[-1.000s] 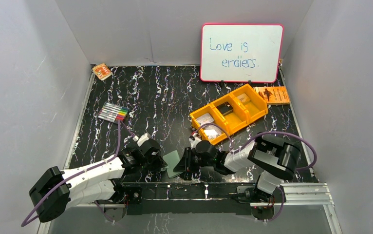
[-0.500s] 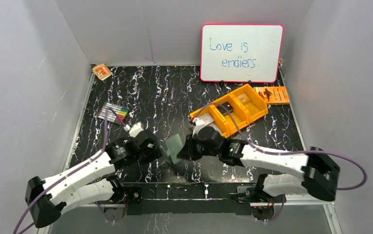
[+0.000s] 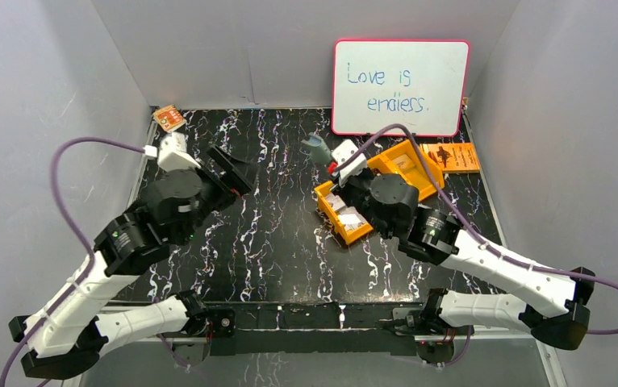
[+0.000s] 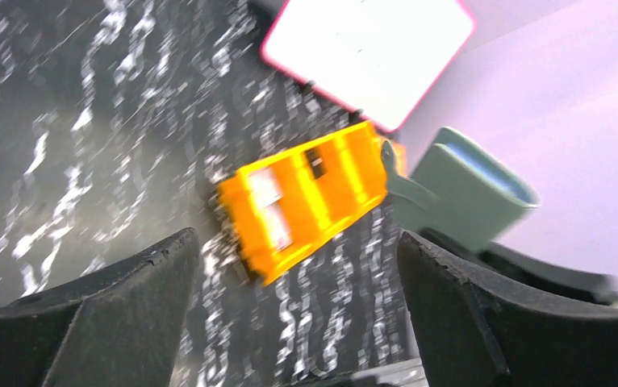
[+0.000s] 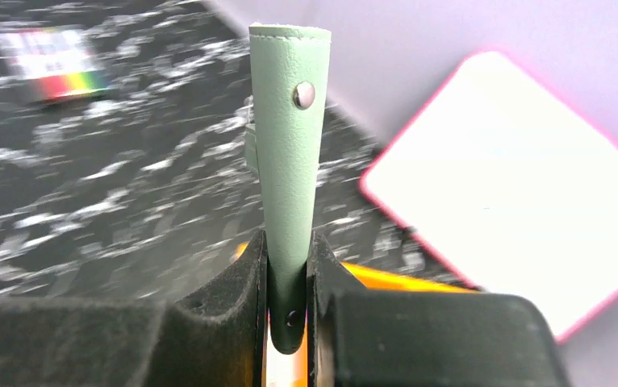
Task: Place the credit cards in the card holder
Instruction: Close the card holder at the center of the board.
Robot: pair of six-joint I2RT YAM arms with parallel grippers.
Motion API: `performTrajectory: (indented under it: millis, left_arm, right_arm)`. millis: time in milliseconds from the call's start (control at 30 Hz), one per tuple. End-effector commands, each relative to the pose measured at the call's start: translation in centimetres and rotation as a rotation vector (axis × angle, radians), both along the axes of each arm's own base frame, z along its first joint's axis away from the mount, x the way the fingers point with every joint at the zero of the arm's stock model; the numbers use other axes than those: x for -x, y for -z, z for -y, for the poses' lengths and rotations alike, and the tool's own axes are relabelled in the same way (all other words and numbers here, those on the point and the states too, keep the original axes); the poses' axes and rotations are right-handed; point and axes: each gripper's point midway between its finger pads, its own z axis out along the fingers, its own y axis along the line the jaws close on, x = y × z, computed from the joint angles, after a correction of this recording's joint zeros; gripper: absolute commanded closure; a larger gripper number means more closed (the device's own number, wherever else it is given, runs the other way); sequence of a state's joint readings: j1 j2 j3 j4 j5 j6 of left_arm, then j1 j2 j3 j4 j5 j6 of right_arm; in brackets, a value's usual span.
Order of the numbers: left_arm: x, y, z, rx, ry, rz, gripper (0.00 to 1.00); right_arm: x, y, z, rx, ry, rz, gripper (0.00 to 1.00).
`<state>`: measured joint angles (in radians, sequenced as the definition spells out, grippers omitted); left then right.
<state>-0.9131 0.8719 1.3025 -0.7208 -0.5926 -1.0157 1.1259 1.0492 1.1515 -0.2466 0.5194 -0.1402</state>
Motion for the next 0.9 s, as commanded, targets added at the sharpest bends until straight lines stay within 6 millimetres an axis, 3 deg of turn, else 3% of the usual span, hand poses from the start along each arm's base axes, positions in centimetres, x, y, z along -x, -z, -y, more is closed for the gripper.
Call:
performTrajectory:
  millis: [0,67,167,333,533,867]
  left_arm:
    - [-1.6,-7.5,0.5,0.078,-0.013,0.200,0.10]
    - [-1.7,-9.0,1.3,0.123,0.014,0.237,0.10]
    - [-1.4,-10.8,2.5,0.191,0.074,0.320,0.10]
    - [-0.8,-13.2,4.1,0.287,0.161,0.436,0.09]
    - [-0.6,-13.7,5.8,0.305,0.231,0.436,0.09]
    - [-1.6,-11.4,10.8,0.267,0.367,0.389,0.09]
  right_arm:
    - [-4.3,-9.3,5.9,0.198,0.334,0.587,1.00]
    - [-4.9,-10.9,6.3,0.280,0.420,0.673,1.00]
    - [-4.3,-13.0,6.5,0.364,0.495,0.843,1.00]
    - [-2.5,-13.3,6.4,0.516,0.529,1.118,1.00]
    - [-1.8,-12.8,6.3,0.545,0.476,1.164,1.00]
    - [-2.2,-11.2,4.8,0.564,0.424,1.088,1.00]
